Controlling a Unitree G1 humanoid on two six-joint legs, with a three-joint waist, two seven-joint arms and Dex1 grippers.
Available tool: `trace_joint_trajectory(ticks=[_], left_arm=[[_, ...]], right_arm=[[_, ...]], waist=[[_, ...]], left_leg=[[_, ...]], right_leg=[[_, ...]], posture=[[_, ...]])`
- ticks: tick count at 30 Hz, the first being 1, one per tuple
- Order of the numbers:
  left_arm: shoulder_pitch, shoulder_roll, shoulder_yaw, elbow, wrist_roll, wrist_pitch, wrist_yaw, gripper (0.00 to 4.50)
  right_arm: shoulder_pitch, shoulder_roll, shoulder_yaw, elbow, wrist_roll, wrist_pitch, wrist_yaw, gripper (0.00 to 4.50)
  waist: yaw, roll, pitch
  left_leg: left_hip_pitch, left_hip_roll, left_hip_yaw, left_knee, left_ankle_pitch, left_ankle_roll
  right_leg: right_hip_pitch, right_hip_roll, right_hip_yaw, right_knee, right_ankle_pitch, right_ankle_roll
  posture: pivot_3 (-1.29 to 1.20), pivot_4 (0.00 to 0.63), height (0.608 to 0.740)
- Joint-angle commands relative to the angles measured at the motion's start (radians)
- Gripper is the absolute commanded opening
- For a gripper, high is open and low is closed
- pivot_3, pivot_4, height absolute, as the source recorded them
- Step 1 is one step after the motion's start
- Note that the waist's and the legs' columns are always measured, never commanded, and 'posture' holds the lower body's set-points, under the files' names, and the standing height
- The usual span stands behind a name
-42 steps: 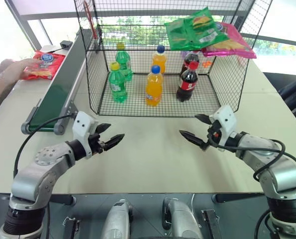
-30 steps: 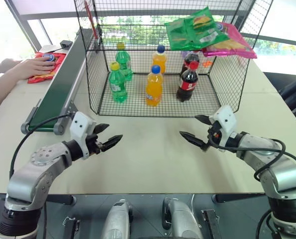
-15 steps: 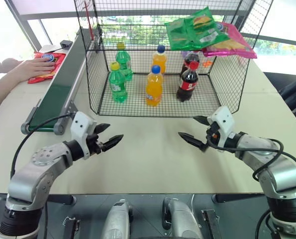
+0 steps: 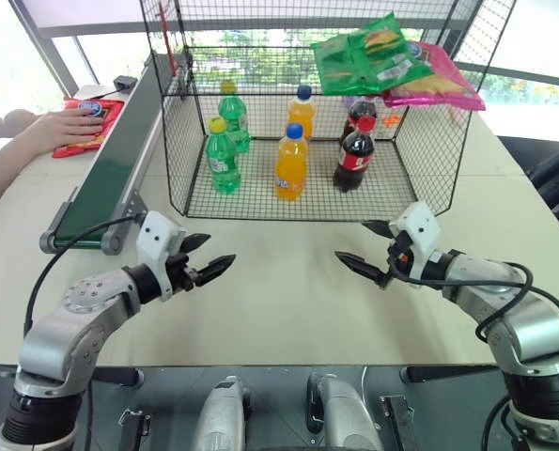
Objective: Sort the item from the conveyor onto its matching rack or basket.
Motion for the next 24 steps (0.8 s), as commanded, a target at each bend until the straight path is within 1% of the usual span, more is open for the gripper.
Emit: trace_joint_trajectory(ticks=[1, 24], left_arm=[[-0.018, -0.005, -0.011, -0.02, 0.009, -0.024, 0.001, 3.69], [-0.031, -0.011, -0.034, -0.017, 0.025, -0.035, 0.0, 3.69]], right_arm=[[-0.011, -0.003, -0.007, -0.03, 0.013, -0.015, 0.01, 4.5], [-0.028, -0.009, -0.004, -0.018, 0.0, -0.022, 0.023, 4.5]], waist=[[0.0, 0.0, 0.0], [0.0, 0.0, 0.0]], left_leg=[[0.0, 0.0, 0.0, 0.0, 0.0, 0.0], [0.0, 0.0, 0.0, 0.0, 0.0, 0.0]], right_leg=[[0.0, 0.0, 0.0, 0.0, 0.0, 0.0], [0.0, 0.0, 0.0, 0.0, 0.0, 0.0]], posture=[[0.0, 0.15, 0.74], [0.0, 0.15, 0.74]])
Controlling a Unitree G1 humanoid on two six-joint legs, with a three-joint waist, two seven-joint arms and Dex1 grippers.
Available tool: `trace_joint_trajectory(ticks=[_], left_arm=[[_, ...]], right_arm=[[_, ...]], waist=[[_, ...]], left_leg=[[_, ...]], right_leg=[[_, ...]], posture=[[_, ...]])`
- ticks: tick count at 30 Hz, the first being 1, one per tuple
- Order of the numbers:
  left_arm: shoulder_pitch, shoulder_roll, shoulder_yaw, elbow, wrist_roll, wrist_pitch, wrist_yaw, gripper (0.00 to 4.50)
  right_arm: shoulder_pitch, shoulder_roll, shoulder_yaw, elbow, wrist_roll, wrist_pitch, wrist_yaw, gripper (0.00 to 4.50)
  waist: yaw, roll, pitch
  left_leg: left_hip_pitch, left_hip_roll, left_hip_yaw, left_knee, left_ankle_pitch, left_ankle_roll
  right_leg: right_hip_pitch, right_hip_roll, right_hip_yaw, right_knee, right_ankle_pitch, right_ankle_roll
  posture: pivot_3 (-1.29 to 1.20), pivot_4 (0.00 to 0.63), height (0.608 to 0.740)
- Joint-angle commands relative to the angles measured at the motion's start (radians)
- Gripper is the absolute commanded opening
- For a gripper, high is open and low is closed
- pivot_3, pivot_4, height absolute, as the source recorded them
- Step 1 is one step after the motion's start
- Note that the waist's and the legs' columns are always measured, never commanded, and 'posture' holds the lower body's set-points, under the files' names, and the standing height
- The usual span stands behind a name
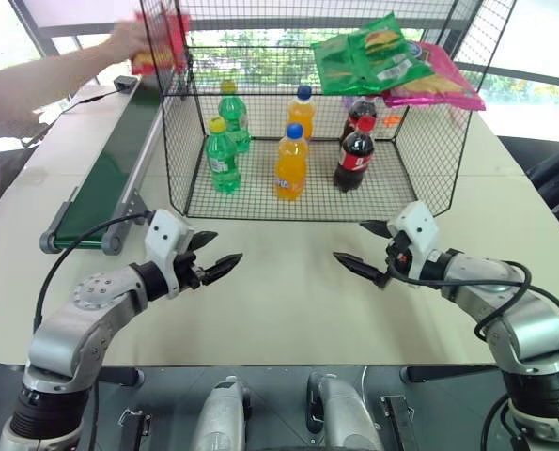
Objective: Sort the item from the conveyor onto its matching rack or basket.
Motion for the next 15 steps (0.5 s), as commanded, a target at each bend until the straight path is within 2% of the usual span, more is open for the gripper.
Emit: trace_joint_trajectory(ticks=[1, 10, 15], left_arm=[[-0.01, 0.0, -0.001, -0.02, 0.008, -0.022, -0.002, 3.69], [-0.028, 0.02, 0.003, -0.02, 0.049, -0.039, -0.004, 3.69], [-0.046, 0.13, 0.085, -0.044, 0.112, -0.062, 0.0, 3.69]], right_arm=[[-0.018, -0.009, -0.007, -0.017, 0.001, -0.023, 0.006, 4.5], [-0.025, -0.023, -0.022, 0.003, -0.003, -0.032, 0.02, 4.5], [-0.04, -0.083, -0.089, 0.023, 0.034, -0.018, 0.065, 4.5]], waist=[[0.0, 0.0, 0.0], [0.0, 0.0, 0.0], [0.0, 0.0, 0.0]], left_leg=[[0.0, 0.0, 0.0, 0.0, 0.0, 0.0], [0.0, 0.0, 0.0, 0.0, 0.0, 0.0], [0.0, 0.0, 0.0, 0.0, 0.0, 0.0]], right_leg=[[0.0, 0.0, 0.0, 0.0, 0.0, 0.0], [0.0, 0.0, 0.0, 0.0, 0.0, 0.0], [0.0, 0.0, 0.0, 0.0, 0.0, 0.0]], posture=[[0.0, 0.15, 0.74], [0.0, 0.15, 0.74], [0.0, 0.15, 0.74]])
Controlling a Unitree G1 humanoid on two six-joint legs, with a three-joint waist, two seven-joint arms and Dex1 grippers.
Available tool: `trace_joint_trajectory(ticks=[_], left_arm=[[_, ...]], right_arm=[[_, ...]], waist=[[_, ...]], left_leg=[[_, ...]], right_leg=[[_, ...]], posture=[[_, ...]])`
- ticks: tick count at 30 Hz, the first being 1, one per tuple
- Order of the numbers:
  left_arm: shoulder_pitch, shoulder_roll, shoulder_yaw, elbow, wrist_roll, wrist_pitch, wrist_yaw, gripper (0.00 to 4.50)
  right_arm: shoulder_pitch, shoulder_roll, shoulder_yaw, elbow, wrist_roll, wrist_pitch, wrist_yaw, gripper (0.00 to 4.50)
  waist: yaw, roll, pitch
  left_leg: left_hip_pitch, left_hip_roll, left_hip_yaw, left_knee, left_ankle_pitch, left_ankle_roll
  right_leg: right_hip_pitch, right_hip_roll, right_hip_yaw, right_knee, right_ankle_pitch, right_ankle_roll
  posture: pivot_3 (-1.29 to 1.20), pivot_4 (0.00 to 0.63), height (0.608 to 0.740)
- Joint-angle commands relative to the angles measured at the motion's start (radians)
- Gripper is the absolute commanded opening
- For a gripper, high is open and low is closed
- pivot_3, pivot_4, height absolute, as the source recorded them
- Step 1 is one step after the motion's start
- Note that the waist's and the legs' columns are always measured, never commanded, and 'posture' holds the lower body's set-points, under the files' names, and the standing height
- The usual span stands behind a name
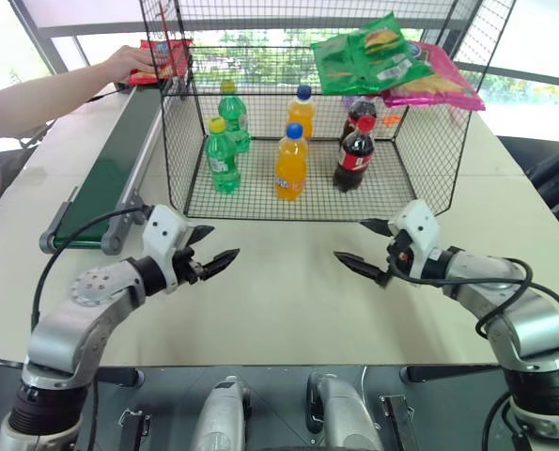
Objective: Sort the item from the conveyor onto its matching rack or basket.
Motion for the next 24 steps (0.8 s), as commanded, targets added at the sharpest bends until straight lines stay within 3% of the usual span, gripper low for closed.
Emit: trace_joint_trajectory(ticks=[1, 6, 12, 20, 24], left_arm=[[-0.02, 0.092, 0.089, -0.042, 0.067, -0.053, -0.001, 3.69], [0.0, 0.201, 0.188, -0.052, 0.084, -0.057, -0.027, 3.69], [0.063, 0.215, 0.196, -0.093, 0.146, -0.103, -0.01, 3.69], [0.206, 0.496, 0.266, 0.304, 0.717, -0.568, 0.206, 3.69], [0.229, 0.555, 0.253, 0.445, 0.831, -0.737, 0.28, 3.69]], right_arm=[[-0.032, -0.044, -0.067, -0.004, 0.033, -0.004, 0.034, 4.5], [-0.062, -0.066, -0.056, 0.028, 0.036, -0.01, 0.064, 4.5], [-0.106, -0.055, -0.032, 0.064, 0.029, -0.028, 0.076, 4.5], [-0.155, 0.09, 0.057, -0.114, 0.151, 0.091, -0.003, 4.5], [-0.147, 0.134, 0.113, -0.158, 0.137, 0.105, -0.052, 4.5]], waist=[[0.0, 0.0, 0.0], [-0.002, 0.0, 0.0], [0.0, 0.0, 0.0], [-0.004, 0.0, 0.001], [0.003, 0.0, 0.001]], left_leg=[[0.0, 0.0, 0.0, 0.0, 0.0, 0.0], [0.0, 0.0, 0.0, -0.001, 0.0, 0.0], [0.0, 0.0, 0.002, -0.002, 0.0, 0.0], [0.002, 0.002, 0.005, -0.01, 0.0, 0.0], [-0.002, 0.006, 0.008, -0.012, 0.0, 0.0]], right_leg=[[0.0, 0.0, 0.0, 0.0, 0.0, 0.0], [-0.001, 0.0, 0.0, 0.0, 0.0, 0.0], [-0.001, -0.001, 0.0, -0.001, 0.0, 0.0], [-0.008, 0.0, 0.0, 0.0, 0.002, -0.003], [-0.014, 0.003, 0.0, 0.0, 0.003, -0.007]], posture=[[0.0, 0.15, 0.74], [0.0, 0.15, 0.74], [0.0, 0.15, 0.74], [0.0, 0.15, 0.74], [0.0, 0.15, 0.74]])
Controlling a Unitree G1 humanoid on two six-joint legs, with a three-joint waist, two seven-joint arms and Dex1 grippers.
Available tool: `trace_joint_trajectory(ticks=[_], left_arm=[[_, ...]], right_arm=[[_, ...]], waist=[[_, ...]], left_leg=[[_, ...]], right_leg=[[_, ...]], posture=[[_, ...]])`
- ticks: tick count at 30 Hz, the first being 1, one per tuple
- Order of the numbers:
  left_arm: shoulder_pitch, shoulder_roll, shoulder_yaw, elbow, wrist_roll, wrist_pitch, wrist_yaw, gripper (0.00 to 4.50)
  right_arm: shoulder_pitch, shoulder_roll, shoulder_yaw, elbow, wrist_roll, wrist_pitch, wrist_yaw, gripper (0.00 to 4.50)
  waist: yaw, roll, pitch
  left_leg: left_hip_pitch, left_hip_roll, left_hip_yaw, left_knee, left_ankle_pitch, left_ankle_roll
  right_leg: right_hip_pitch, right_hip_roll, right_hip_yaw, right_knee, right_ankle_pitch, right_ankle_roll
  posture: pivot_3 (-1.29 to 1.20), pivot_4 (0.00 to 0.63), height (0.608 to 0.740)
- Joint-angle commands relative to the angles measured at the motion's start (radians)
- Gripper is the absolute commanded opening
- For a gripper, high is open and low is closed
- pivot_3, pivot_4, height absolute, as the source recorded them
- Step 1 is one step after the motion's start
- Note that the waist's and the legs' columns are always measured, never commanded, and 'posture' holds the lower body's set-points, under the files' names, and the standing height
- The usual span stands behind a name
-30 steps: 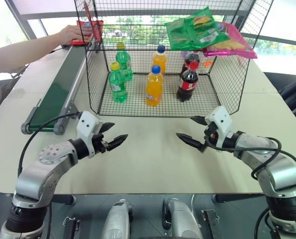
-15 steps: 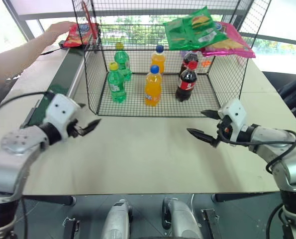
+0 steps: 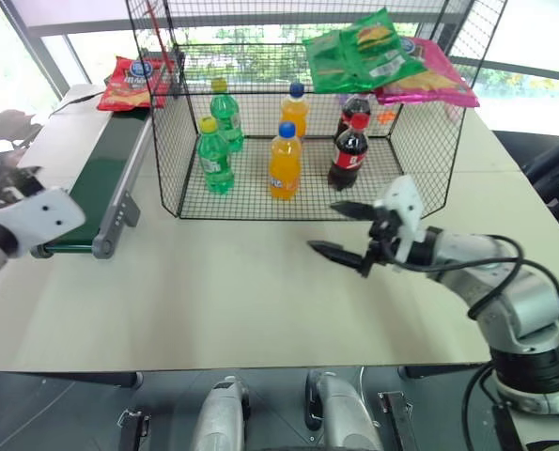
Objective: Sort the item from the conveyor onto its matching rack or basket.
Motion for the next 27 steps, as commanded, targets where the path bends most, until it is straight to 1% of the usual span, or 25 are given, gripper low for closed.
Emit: trace_joint_trajectory(ticks=[1, 4, 7, 11, 18, 27], left_arm=[[-0.019, 0.018, 0.006, 0.075, 0.072, -0.128, 0.053, 3.69], [-0.07, 0.004, -0.045, 0.129, 0.093, -0.181, 0.064, 3.69], [-0.126, 0.0, -0.118, 0.195, 0.144, -0.228, 0.075, 3.69], [-0.179, -0.01, -0.181, 0.244, 0.188, -0.265, 0.083, 3.69], [-0.267, -0.061, -0.264, 0.305, 0.246, -0.272, 0.102, 3.69], [-0.341, -0.11, -0.321, 0.356, 0.303, -0.247, 0.129, 3.69]], right_arm=[[-0.007, 0.025, 0.016, -0.064, 0.008, 0.003, -0.037, 4.5], [-0.014, 0.039, 0.034, -0.07, 0.006, -0.002, -0.049, 4.5], [-0.012, 0.04, 0.045, -0.068, -0.006, -0.019, -0.049, 4.5], [0.005, 0.03, 0.037, -0.053, -0.023, -0.045, -0.047, 4.5], [0.014, 0.011, 0.012, -0.051, -0.036, -0.059, -0.05, 4.5], [-0.003, -0.012, -0.03, -0.07, 0.0, -0.024, -0.059, 4.5]], waist=[[0.002, 0.0, 0.0], [0.0, 0.0, 0.0], [-0.001, -0.001, 0.0], [-0.003, -0.001, 0.0], [-0.002, -0.001, 0.0], [-0.001, -0.001, -0.001]], left_leg=[[-0.001, 0.0, 0.001, 0.0, 0.0, 0.0], [-0.005, 0.0, 0.003, 0.0, 0.0, 0.0], [-0.005, 0.0, 0.005, 0.001, 0.0, 0.0], [-0.004, 0.0, 0.006, 0.001, 0.0, 0.0], [-0.001, 0.001, 0.006, 0.001, 0.0, 0.0], [0.004, 0.001, 0.007, 0.002, 0.0, 0.0]], right_leg=[[-0.001, 0.0, 0.0, 0.0, 0.0, 0.0], [-0.004, -0.002, 0.0, -0.002, 0.0, 0.0], [-0.004, -0.003, 0.0, -0.002, 0.001, 0.0], [-0.004, -0.002, 0.0, 0.0, 0.002, 0.003], [-0.003, -0.001, 0.0, 0.003, 0.003, 0.003], [-0.001, -0.001, 0.001, 0.009, 0.002, 0.003]], posture=[[0.0, 0.15, 0.74], [0.0, 0.15, 0.74], [0.0, 0.15, 0.74], [0.0, 0.15, 0.74], [0.0, 0.15, 0.74], [0.0, 0.15, 0.74]])
